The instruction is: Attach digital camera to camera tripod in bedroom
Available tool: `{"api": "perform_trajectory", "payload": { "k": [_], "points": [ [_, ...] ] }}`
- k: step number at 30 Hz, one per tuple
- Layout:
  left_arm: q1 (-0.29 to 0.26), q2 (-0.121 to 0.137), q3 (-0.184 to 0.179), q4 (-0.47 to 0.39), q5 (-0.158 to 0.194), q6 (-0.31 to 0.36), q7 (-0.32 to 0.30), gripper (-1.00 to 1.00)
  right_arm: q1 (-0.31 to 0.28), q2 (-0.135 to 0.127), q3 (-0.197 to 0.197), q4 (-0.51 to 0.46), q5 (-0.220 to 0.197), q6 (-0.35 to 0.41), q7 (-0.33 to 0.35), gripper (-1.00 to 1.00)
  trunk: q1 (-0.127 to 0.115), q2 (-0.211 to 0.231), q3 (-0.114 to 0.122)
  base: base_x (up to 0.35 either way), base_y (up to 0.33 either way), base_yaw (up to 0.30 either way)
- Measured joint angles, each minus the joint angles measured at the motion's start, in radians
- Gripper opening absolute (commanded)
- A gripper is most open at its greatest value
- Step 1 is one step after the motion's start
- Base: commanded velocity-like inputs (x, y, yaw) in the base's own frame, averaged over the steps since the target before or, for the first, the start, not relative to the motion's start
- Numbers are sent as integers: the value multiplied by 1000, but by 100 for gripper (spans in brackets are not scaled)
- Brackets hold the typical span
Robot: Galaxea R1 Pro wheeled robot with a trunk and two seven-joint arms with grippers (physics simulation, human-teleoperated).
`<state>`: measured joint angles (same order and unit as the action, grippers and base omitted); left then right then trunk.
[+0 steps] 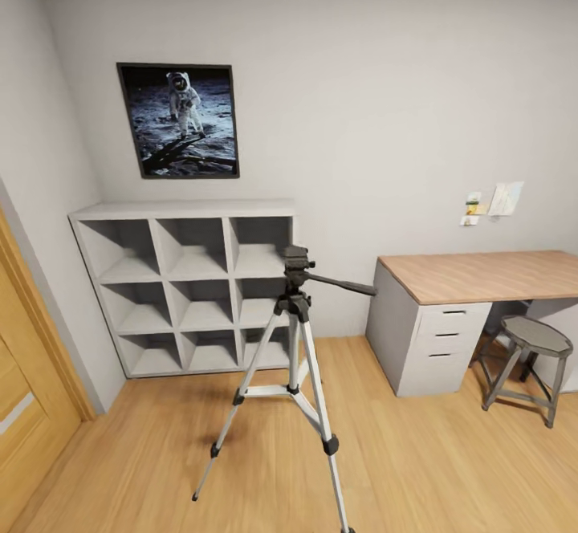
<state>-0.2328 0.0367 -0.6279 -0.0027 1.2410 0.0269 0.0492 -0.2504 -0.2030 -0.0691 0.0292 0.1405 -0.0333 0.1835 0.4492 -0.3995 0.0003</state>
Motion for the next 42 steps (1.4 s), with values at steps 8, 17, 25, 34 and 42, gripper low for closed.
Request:
{"api": "perform_trajectory", "payload": {
  "k": [8,17,25,34,42],
  "points": [
    [0,0,0,0,0,0,0,-100,0,4,0,0,0,-1,-7,100,0,0,0,239,277,0],
    [0,0,0,0,0,1,0,-100,0,4,0,0,-1,-2,-8,100,0,0,0,217,290,0],
    [0,-1,0,0,0,1,0,-100,0,5,0,0,0,-2,-9,100,0,0,0,206,298,-3],
    [0,-3,0,0,0,1,0,-100,0,6,0,0,-1,-1,-9,100,0,0,0,189,315,-153],
    [0,-4,0,0,0,-1,0,-100,0,6,0,0,-2,0,-9,100,0,0,0,89,177,-238]
  ]
}}
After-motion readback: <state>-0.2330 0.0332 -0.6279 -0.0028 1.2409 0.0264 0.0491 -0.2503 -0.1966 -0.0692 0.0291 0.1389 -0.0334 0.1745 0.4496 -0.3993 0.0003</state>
